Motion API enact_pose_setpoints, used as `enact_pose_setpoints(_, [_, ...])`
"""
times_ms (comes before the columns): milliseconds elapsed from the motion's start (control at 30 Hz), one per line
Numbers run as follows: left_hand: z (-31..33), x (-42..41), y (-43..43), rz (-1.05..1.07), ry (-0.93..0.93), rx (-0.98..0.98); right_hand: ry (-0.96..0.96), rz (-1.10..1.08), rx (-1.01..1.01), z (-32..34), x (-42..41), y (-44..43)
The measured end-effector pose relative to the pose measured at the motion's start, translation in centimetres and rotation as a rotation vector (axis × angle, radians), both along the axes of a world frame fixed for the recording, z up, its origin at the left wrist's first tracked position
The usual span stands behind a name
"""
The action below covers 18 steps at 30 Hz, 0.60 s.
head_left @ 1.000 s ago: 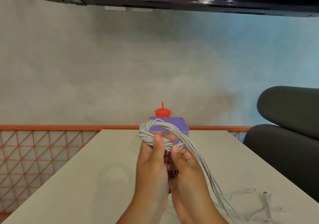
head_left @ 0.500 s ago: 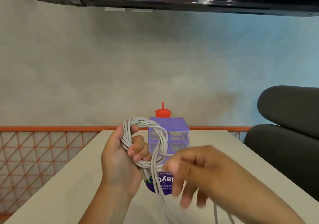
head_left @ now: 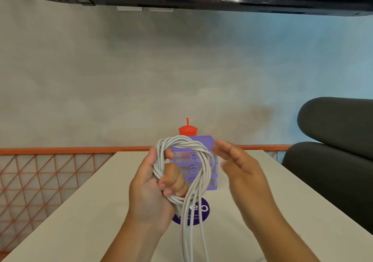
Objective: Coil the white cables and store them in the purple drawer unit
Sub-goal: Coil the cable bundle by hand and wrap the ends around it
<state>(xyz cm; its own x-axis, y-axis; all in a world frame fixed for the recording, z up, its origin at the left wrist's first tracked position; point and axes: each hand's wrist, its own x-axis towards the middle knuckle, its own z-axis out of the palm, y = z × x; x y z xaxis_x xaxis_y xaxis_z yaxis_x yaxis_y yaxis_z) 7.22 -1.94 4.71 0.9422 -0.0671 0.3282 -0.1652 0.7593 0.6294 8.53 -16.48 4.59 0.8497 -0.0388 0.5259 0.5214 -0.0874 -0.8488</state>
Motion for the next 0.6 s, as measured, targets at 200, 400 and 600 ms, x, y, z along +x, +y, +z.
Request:
enact_pose_setpoints(200, [0.1, -0.5, -0.1, -0.207, -0.038, -0.012, 0.206, 0.314, 0.343, 0.2, -0.9, 0.5])
enact_pose_setpoints(400, [-0.5, 0.0, 0.4, -0.484, -0.195, 0.051, 0.569, 0.811, 0.770, 1.1, -1.3, 0.4])
enact_pose_setpoints(600, [0.8, -1.4, -0.3, -0.358, -0.058, 0.238, 0.537, 1.060, 0.548, 0.6, -0.6, -0.6])
